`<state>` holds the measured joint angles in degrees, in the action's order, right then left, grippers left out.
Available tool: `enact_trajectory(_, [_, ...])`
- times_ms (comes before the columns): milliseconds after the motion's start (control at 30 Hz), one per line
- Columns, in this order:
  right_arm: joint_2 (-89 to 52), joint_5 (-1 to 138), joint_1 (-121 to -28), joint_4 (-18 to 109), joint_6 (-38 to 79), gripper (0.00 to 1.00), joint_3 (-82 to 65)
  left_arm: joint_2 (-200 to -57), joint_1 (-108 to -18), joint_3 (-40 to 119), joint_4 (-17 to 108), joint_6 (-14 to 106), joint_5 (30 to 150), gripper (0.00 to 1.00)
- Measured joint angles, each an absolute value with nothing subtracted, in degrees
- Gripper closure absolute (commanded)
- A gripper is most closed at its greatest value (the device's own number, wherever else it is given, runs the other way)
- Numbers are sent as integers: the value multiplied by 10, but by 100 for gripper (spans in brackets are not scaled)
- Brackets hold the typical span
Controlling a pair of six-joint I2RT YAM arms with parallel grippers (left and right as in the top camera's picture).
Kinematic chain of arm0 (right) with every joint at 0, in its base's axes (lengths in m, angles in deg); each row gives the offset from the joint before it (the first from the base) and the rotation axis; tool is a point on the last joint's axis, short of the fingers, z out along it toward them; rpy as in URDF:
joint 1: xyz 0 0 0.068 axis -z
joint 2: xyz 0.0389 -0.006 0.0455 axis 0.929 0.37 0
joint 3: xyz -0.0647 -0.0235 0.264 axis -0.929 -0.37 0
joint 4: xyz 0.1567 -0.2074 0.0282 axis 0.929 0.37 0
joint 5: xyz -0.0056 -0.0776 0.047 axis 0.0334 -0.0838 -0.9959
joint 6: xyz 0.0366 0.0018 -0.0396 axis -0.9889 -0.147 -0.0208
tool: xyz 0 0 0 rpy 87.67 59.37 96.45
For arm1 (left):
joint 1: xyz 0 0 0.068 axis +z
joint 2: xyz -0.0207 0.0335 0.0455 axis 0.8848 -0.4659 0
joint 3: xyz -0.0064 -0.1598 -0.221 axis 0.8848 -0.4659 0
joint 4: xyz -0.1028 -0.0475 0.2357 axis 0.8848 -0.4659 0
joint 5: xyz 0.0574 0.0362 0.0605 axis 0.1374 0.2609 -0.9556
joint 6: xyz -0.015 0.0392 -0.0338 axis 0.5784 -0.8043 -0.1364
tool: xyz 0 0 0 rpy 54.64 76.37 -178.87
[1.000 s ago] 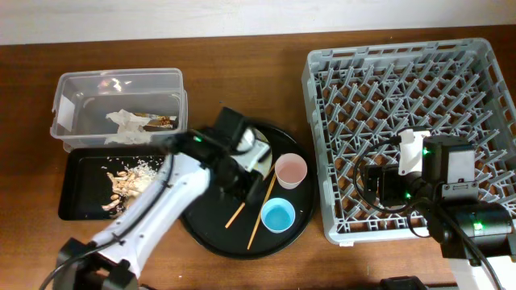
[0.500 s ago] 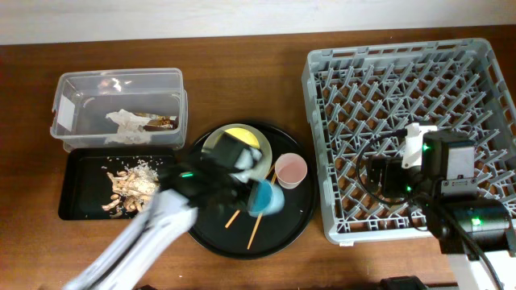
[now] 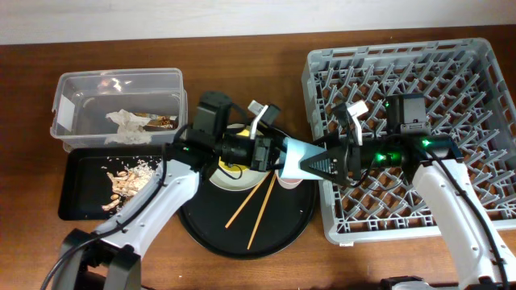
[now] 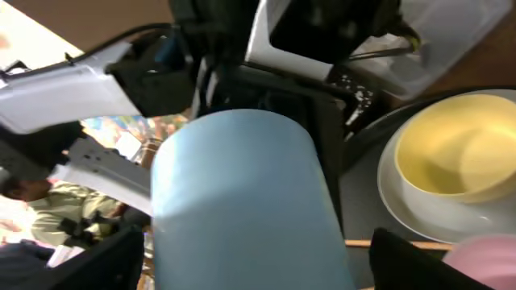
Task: Sort waste into correct bins and load items into the dishwasher rack
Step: 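Grasp the light-blue cup with the left gripper and lift it, then hand the light-blue cup from the left gripper to the right gripper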
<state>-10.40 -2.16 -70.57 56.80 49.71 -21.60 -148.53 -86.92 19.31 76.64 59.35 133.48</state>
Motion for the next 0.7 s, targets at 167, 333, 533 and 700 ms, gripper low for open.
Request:
enact_trajectory(167, [-104,-34,-706,584,498,19,-216,-1485,-869,193,795,610,1333,100])
enact_trajectory(333, [-104,-34,-706,585,499,31,-216,-1485,-869,193,801,615,1334,100])
enact_trajectory(533, [-104,25,-706,591,498,38,-216,-1485,-869,193,795,612,1294,65])
enact_trajectory(700, [-104,230,-672,674,489,40,-198,-1474,-798,198,528,461,1106,61])
